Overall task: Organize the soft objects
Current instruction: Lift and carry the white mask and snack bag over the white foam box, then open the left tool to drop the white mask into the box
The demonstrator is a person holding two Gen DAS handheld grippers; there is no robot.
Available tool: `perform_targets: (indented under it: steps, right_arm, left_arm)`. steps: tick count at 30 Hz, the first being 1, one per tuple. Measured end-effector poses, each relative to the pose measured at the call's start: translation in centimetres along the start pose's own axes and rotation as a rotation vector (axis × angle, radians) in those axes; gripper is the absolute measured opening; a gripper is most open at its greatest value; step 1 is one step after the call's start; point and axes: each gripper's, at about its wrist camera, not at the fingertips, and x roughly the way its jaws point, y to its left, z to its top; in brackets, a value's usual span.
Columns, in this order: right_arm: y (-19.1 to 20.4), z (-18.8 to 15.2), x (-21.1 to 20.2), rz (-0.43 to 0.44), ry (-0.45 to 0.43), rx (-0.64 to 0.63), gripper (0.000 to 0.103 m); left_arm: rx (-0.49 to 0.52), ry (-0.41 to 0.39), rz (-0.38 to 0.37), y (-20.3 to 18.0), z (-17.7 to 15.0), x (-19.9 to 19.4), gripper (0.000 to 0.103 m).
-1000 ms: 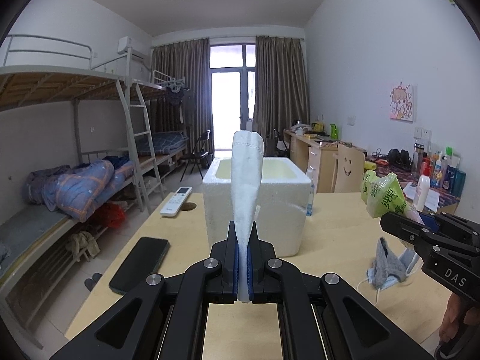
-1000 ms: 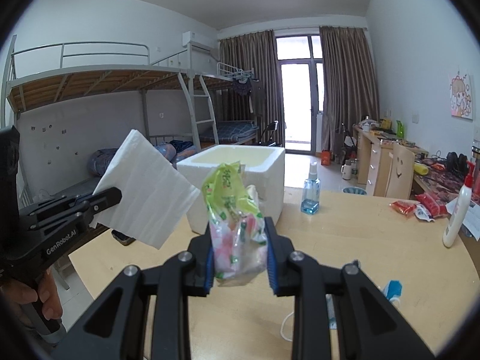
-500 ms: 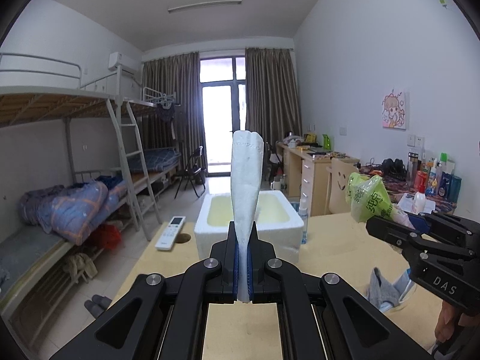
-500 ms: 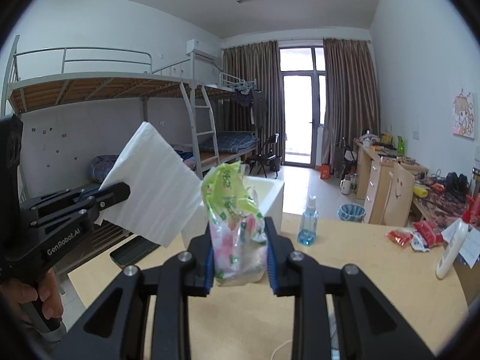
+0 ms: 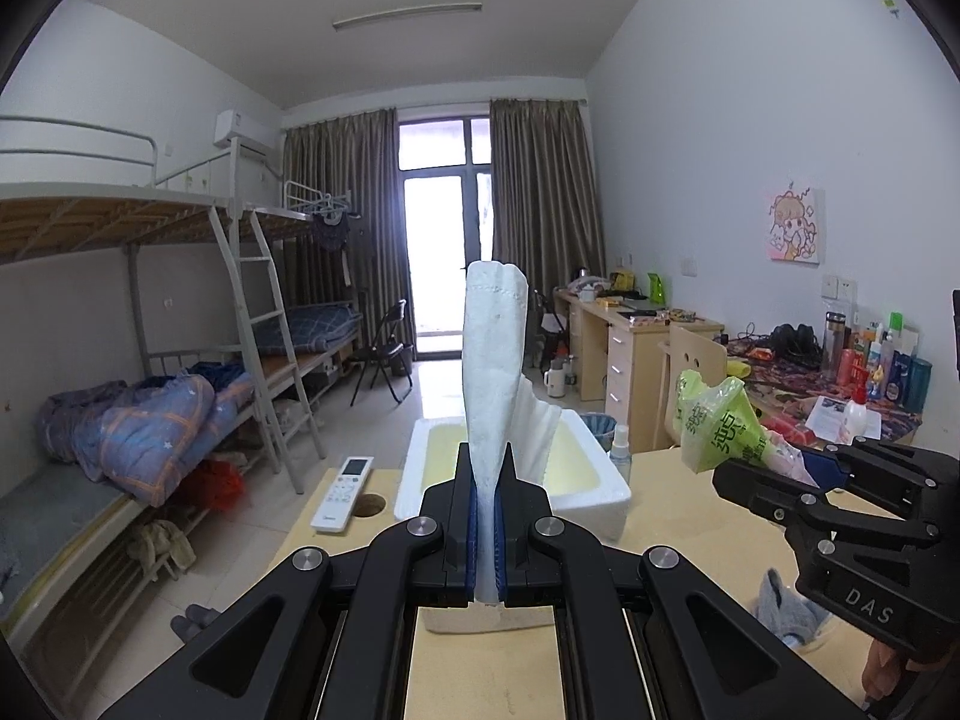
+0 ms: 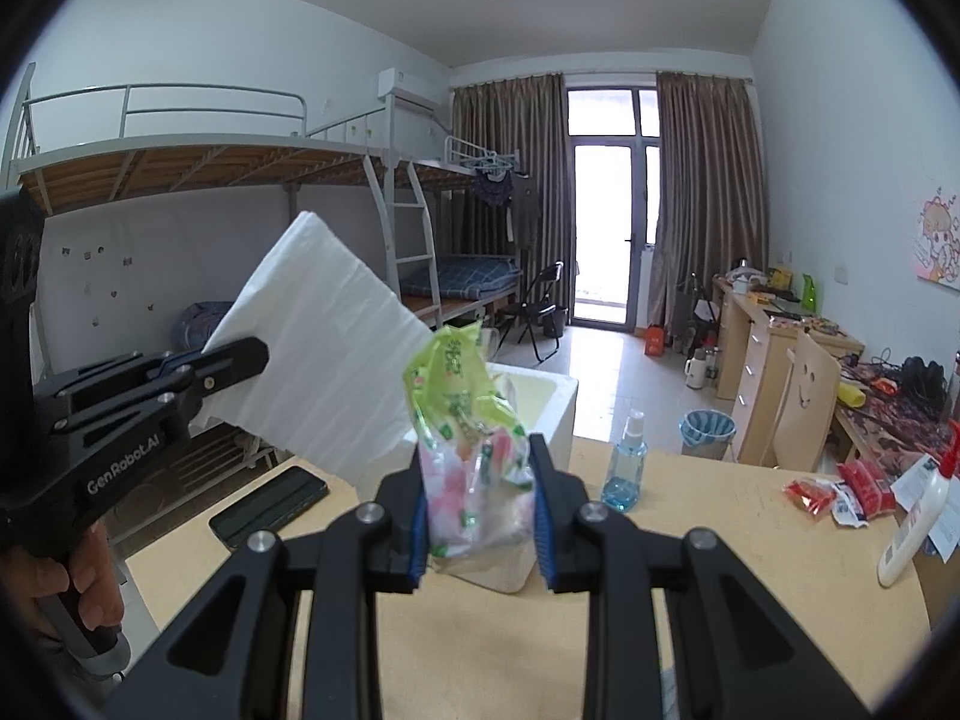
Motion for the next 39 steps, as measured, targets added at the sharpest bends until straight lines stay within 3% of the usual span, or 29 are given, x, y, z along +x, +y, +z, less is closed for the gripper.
perform_targets:
  steps: [15, 29, 39]
  right_arm:
    - [-1.5, 2.1, 4.4, -0.017, 0.023, 0.015, 0.032]
    - [-1.9, 2.0, 8.0, -0.025, 0.078, -0.001, 0.032]
    - [-2.0, 2.1, 8.7, -0.045, 0.104, 0.006, 0.032]
  left_arm:
    - [0.007, 0.024, -0.014, 1.3, 2.9, 7.4, 0.004]
    - [0.006, 0.141, -0.047, 1.6, 1.6, 14.8, 0.004]
    - [0.009, 0.175, -0.061, 1.3, 1.2, 16.6, 0.004]
